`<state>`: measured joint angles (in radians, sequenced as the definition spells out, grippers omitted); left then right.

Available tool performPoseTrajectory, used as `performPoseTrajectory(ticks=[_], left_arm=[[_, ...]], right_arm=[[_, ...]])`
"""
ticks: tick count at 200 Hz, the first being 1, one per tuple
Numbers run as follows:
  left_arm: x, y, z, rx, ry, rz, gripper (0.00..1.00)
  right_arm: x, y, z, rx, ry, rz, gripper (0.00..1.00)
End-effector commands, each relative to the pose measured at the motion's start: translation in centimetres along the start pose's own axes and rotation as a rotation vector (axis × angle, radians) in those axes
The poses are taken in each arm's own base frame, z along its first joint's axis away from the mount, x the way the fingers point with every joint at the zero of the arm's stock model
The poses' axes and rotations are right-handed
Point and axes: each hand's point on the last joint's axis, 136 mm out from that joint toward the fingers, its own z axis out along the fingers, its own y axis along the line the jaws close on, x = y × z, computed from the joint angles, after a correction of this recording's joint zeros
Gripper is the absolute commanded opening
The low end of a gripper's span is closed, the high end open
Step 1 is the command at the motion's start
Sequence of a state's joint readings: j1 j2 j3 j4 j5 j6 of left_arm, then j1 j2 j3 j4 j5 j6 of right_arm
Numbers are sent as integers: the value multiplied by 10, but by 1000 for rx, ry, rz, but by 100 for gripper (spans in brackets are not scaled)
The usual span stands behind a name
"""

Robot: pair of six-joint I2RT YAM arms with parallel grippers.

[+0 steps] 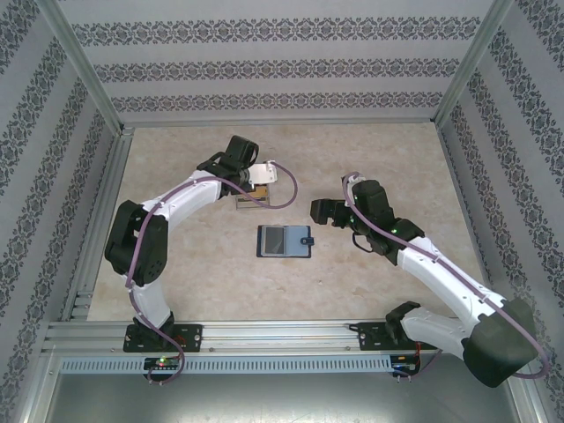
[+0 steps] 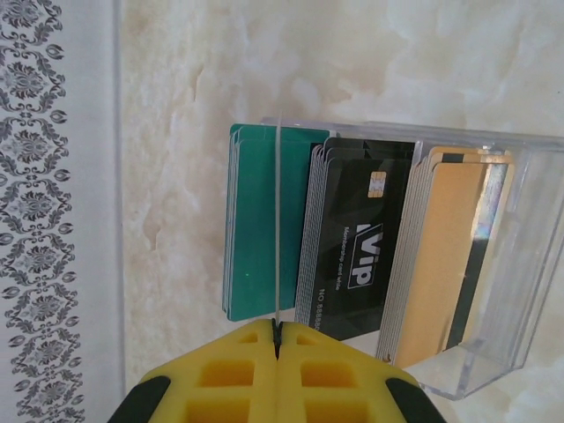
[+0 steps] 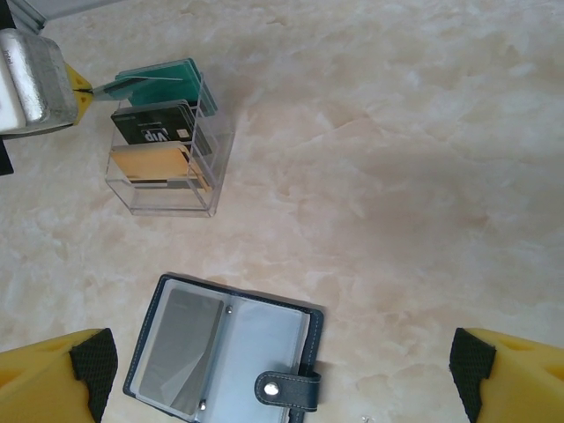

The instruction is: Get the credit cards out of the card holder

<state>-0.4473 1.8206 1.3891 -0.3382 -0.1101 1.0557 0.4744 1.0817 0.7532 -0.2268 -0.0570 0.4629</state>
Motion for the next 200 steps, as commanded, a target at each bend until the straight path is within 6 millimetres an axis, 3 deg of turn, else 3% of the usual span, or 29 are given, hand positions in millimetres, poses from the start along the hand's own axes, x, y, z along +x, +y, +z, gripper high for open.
performPoseTrajectory(ticks=[1, 119, 155, 166, 200], left_arm=[[2, 17, 5, -38, 1, 12, 0], [16, 8, 38, 4, 49, -8, 1], [19, 12, 46, -10, 66, -25, 4], [20, 14, 47, -15, 69, -32, 9], [22, 28, 48, -46, 70, -85, 13]], right_arm=[[-17, 5, -1, -10, -38, -22, 98], [-18, 3, 10, -10, -2, 2, 98], [-18, 3, 13, -13, 8, 10, 98], [-18, 3, 13, -13, 10, 11, 98], [-17, 4, 15, -16, 18, 19, 98]])
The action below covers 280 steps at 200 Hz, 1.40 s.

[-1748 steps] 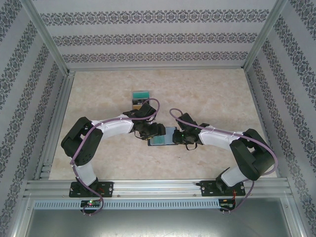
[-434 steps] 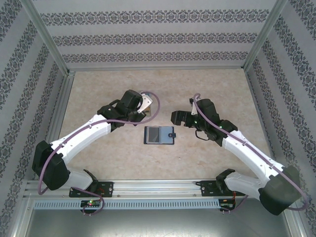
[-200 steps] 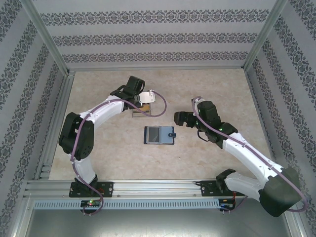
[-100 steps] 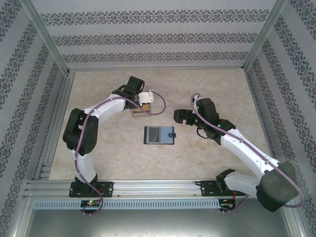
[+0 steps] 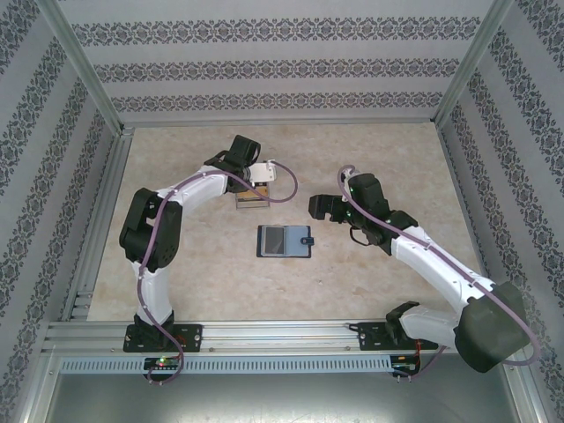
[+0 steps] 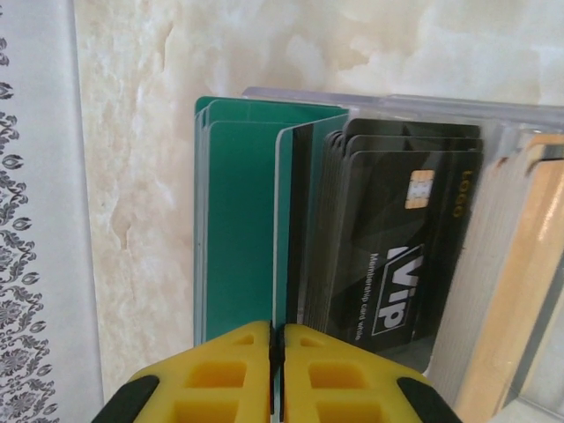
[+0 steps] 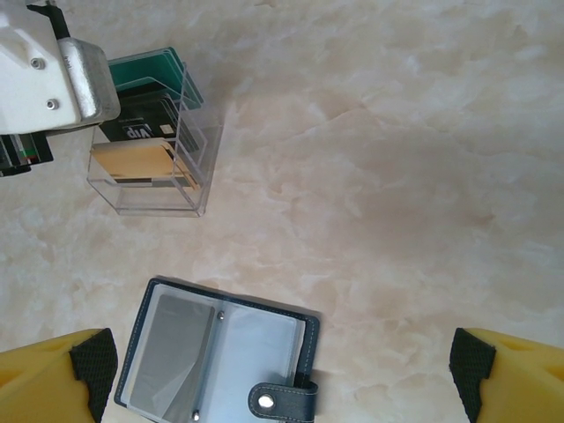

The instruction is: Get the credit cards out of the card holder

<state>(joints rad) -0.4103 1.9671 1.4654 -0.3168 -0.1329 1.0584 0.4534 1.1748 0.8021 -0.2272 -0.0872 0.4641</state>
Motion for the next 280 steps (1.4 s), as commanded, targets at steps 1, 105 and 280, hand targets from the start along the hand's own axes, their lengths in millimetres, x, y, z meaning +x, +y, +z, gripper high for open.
performPoseTrajectory(ticks=[1, 105, 280], left_arm=[[4, 28, 2, -67, 3, -72, 13], [2, 41, 6, -69, -2, -167, 21], [12, 10, -156, 93, -301, -1484, 99]], right_arm=[[-14, 7, -2, -24, -26, 2, 98], [-10, 6, -3, -22, -11, 14, 98], [88, 24, 45, -32, 320, -47, 58]])
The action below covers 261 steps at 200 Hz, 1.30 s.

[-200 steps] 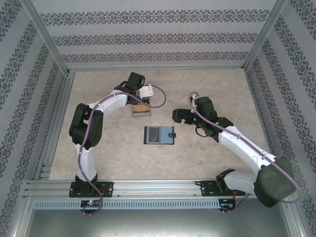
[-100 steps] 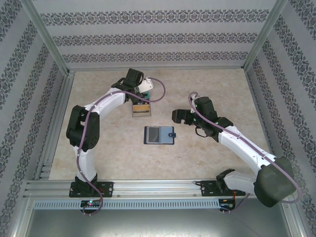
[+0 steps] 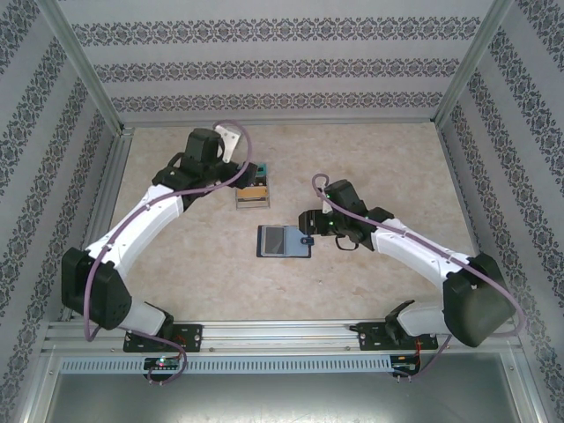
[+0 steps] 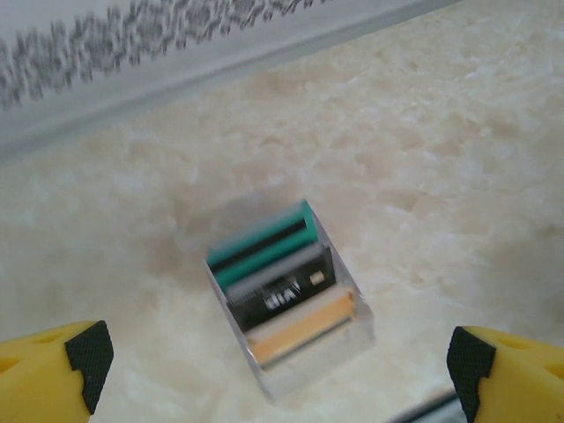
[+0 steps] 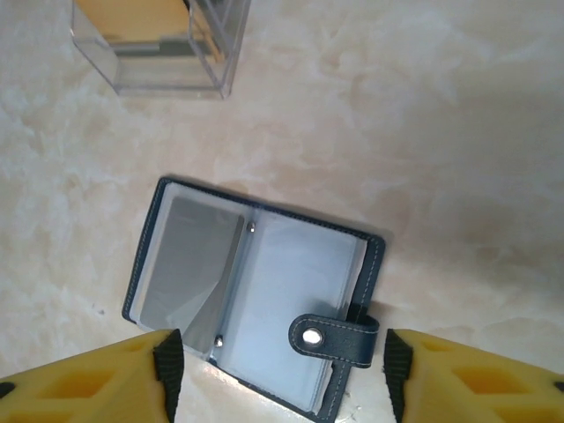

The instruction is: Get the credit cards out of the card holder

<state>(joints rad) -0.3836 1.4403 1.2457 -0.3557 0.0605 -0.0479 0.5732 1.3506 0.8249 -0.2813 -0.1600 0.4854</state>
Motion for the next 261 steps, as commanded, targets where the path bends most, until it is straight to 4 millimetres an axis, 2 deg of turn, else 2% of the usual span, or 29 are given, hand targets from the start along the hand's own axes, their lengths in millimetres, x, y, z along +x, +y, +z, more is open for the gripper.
performPoseTrajectory(ticks=[1, 13, 31, 64, 110, 122, 146, 168, 187, 217, 261], left_arm=[[21, 6, -3, -10, 35, -350, 99], [39, 0, -3, 14, 92, -415, 99], [67, -10, 1, 60, 166, -526, 100], [113, -33, 12, 141, 281, -698, 89], [163, -56, 19, 154, 398, -756, 72], [168, -66, 22, 175, 407, -755, 70], [176, -87, 33, 223, 452, -746, 58], [184, -106, 43, 239, 501, -712, 57], [190, -119, 52, 256, 540, -691, 51], [193, -128, 61, 264, 568, -670, 47], [197, -129, 66, 256, 589, -656, 46]], right_arm=[[18, 0, 15, 10, 59, -7, 58], [26, -2, 21, 21, 87, -3, 52], [37, -8, 29, 45, 116, 6, 51], [57, -21, 39, 96, 170, 15, 47], [74, -23, 54, 95, 219, 14, 43], [75, -24, 58, 99, 224, 15, 42], [77, -26, 62, 111, 232, 18, 39], [78, -27, 64, 117, 236, 13, 35], [79, -28, 65, 119, 239, 11, 32], [79, -28, 66, 119, 242, 15, 31], [79, -28, 66, 121, 239, 16, 31]])
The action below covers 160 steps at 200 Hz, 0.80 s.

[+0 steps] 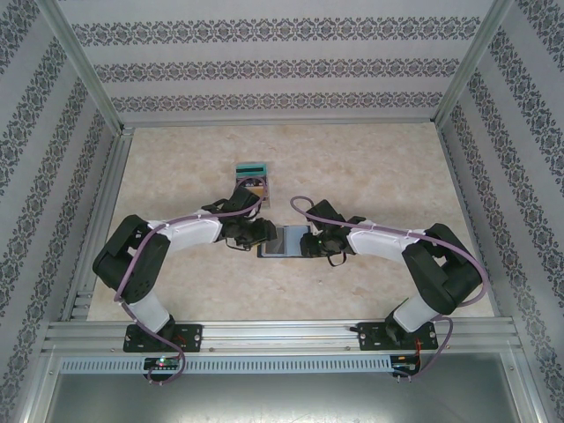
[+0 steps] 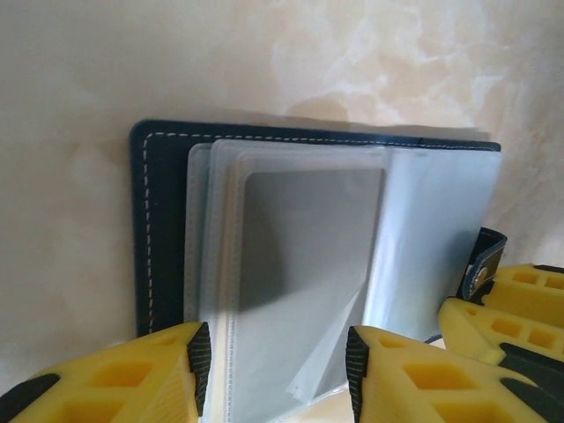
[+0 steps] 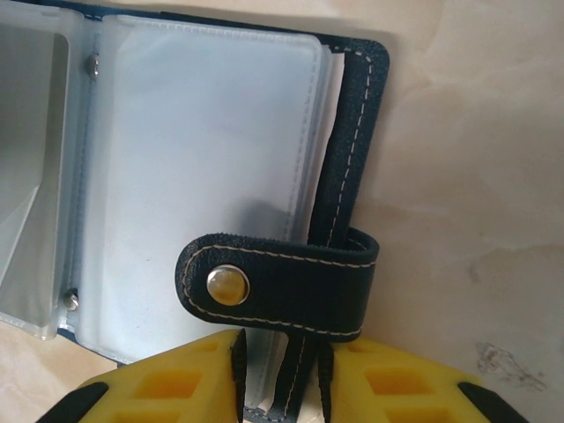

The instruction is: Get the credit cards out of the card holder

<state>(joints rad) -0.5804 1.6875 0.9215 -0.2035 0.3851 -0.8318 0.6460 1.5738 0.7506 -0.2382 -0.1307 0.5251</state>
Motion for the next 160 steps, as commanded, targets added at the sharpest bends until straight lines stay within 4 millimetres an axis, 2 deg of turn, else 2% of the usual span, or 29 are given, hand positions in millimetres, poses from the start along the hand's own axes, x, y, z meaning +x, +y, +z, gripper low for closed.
performPoseTrajectory(ticks=[1, 79, 132, 160], left_arm=[[-3, -12, 3, 25, 1, 26, 46], [4, -7, 16, 1, 47, 26, 46], [5, -46, 12, 138, 59, 100, 51], [5, -56, 7, 162, 50, 128, 52]], right_arm=[[1, 2, 8, 3, 7, 1, 31], [-1, 3, 9, 2, 9, -1, 31], [0, 3, 13, 2, 20, 2, 31], [0, 3, 12, 4, 16, 6, 32]])
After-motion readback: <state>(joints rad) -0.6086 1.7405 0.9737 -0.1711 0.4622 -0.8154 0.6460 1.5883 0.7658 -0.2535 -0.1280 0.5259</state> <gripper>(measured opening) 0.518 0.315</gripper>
